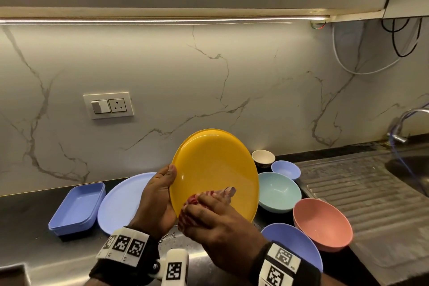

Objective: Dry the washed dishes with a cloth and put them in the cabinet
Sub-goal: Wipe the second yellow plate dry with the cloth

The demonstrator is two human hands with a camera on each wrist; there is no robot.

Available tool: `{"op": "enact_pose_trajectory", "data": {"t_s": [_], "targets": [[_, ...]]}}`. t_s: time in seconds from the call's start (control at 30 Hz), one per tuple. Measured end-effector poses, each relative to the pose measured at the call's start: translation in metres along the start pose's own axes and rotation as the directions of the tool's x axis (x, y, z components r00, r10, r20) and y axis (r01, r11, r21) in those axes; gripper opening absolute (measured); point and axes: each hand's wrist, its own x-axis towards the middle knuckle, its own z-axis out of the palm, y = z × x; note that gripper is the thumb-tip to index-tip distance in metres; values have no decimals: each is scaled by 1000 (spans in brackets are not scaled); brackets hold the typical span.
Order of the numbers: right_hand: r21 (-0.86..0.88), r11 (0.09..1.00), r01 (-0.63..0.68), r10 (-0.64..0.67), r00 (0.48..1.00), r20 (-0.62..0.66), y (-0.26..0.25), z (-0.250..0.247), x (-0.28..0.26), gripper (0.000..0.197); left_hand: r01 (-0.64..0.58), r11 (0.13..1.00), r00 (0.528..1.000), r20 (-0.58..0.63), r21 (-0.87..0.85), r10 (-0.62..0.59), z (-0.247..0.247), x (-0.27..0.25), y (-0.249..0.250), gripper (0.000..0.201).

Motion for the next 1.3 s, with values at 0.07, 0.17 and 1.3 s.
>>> {"op": "enact_pose_trajectory", "data": {"t_s": [0.07, 0.17, 1.3], "targets": [[-18, 998, 59, -58, 997, 41, 5, 3, -10, 30, -20, 999, 1000, -12, 33, 20, -4, 3, 1, 35], [-92, 988, 127, -123, 991, 48, 17, 10, -30, 26, -53, 996, 998, -17, 70, 55, -8, 6, 7, 34], [364, 859, -361, 404, 913, -48, 3, 13, 11, 48, -128, 990, 990, -57, 64, 131, -4, -1, -1, 37]]}}
